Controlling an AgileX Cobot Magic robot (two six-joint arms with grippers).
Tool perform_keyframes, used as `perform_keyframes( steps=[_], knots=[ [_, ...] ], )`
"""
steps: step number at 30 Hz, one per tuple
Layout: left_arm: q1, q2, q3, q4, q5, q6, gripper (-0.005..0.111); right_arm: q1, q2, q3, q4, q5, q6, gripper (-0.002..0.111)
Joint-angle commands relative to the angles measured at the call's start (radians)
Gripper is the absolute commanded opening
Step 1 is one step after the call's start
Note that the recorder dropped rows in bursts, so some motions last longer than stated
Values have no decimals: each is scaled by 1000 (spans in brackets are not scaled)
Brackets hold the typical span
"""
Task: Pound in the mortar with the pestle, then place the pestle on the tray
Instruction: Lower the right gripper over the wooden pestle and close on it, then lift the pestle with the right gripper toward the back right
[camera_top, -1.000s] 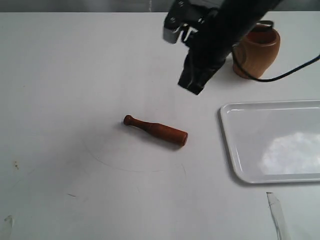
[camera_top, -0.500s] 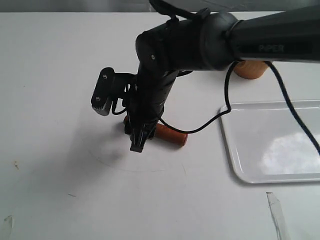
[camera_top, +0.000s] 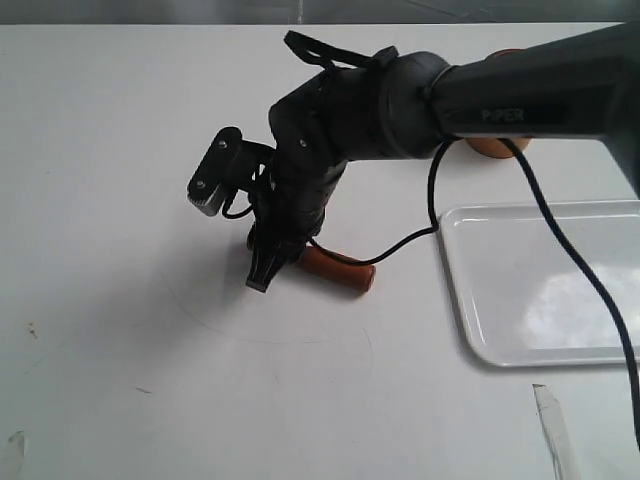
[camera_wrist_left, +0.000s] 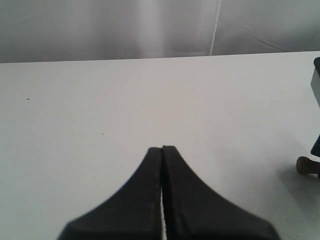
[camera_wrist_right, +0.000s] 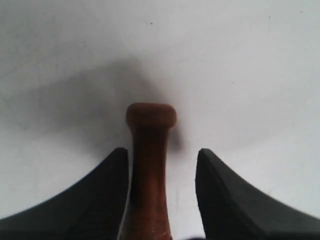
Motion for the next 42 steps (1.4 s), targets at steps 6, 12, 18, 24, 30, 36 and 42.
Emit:
perform_keyframes(
  steps=[6, 12, 18, 24, 30, 36, 42],
  knots=[
    [-8, -1, 1, -7, -3, -8, 0, 1, 8, -6, -118, -52, 6, 0],
    [-8, -1, 1, -7, -3, -8, 0, -19, -132, 5, -184, -171, 127, 0],
    [-8, -1, 1, -7, -3, -8, 0, -168, -441, 208, -382, -600, 514, 0],
    [-8, -1, 1, -7, -3, -8, 0, -431, -684, 604, -119, -1322, 463, 0],
    [-8, -1, 1, -7, -3, -8, 0, -564, -613, 758, -44, -1594, 423, 0],
    [-8, -1, 1, -7, -3, -8, 0, -605, -473, 758, 67, -1793, 411, 0],
    [-8, -1, 1, -7, -3, -8, 0, -609, -290, 736, 171, -1856, 361, 0]
  ],
)
